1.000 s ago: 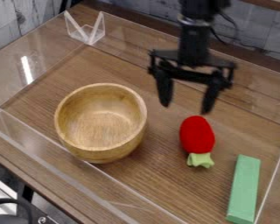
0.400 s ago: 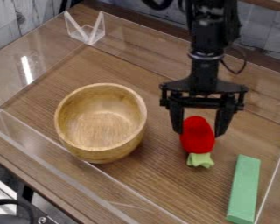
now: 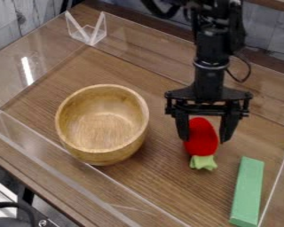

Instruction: Move the red fruit to the left side of the table

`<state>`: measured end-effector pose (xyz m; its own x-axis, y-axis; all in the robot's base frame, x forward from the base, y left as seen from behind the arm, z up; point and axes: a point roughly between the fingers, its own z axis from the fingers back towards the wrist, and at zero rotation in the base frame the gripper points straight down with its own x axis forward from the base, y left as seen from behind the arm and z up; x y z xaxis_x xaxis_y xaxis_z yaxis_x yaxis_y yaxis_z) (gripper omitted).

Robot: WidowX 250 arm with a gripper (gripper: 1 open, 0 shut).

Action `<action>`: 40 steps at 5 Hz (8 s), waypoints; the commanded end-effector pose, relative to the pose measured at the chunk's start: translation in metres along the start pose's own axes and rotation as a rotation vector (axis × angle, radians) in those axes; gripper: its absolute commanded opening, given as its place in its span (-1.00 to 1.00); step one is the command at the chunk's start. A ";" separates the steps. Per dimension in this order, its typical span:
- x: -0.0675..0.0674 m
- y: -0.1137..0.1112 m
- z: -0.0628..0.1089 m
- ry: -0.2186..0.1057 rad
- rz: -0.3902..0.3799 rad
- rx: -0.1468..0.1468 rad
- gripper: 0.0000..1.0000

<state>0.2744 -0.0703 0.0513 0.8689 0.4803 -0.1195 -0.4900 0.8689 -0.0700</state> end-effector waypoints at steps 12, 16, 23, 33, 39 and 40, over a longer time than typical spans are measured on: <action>0.010 -0.007 0.006 -0.046 0.097 0.019 -1.00; 0.038 0.033 0.080 -0.086 -0.234 -0.012 -1.00; 0.028 0.063 0.090 -0.076 -0.489 0.012 -1.00; 0.033 0.076 0.089 -0.137 -0.475 0.006 -1.00; 0.144 0.198 0.071 -0.169 -0.366 0.041 -1.00; 0.151 0.197 0.064 -0.165 -0.364 0.035 -1.00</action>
<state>0.3059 0.1750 0.0641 0.9890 0.1480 0.0054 -0.1473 0.9867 -0.0691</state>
